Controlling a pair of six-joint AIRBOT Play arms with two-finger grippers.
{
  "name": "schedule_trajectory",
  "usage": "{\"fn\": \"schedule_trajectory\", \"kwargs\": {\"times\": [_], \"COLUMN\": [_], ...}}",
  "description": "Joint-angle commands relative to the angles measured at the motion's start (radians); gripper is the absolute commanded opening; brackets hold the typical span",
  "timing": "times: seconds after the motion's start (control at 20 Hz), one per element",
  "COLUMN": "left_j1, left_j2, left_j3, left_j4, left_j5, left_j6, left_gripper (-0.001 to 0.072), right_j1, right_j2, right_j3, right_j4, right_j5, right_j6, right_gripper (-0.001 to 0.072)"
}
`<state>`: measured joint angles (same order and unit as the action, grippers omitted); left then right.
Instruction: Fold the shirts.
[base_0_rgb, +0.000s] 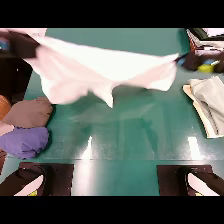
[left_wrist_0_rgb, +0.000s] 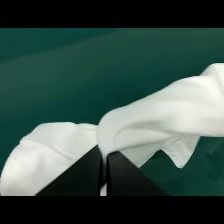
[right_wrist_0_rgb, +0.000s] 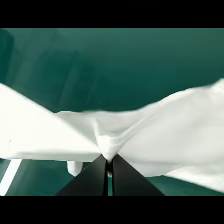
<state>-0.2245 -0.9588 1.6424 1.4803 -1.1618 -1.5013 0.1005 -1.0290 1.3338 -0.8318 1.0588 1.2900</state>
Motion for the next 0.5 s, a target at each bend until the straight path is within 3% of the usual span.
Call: {"fn": "schedule_trajectory", "kwargs": {"times": [0.0, 0.35, 0.45], "left_j1": [0.001, 0.001, 0.001], "left_j2": [0.063, 0.063, 0.063], "left_j3": [0.167, 0.409, 0.413], "left_j4": [0.023, -0.147, -0.232], "left_j5": [0.001, -0.024, -0.040], "left_j6": [0.002, 0.047, 0.054], "left_gripper": [0.0026, 0.0026, 0.0026], "right_j1": [-0.073, -0.211, -0.248], "right_j2": [0.119, 0.179, 0.143], "right_j3": [0.164, 0.404, 0.486], "right_j4": [-0.011, -0.010, -0.010], "right_j5": [0.023, 0.184, 0.272], "right_j6": [-0.001, 0.006, 0.058], "right_gripper": [0.0018, 0.0018, 0.0018]}}
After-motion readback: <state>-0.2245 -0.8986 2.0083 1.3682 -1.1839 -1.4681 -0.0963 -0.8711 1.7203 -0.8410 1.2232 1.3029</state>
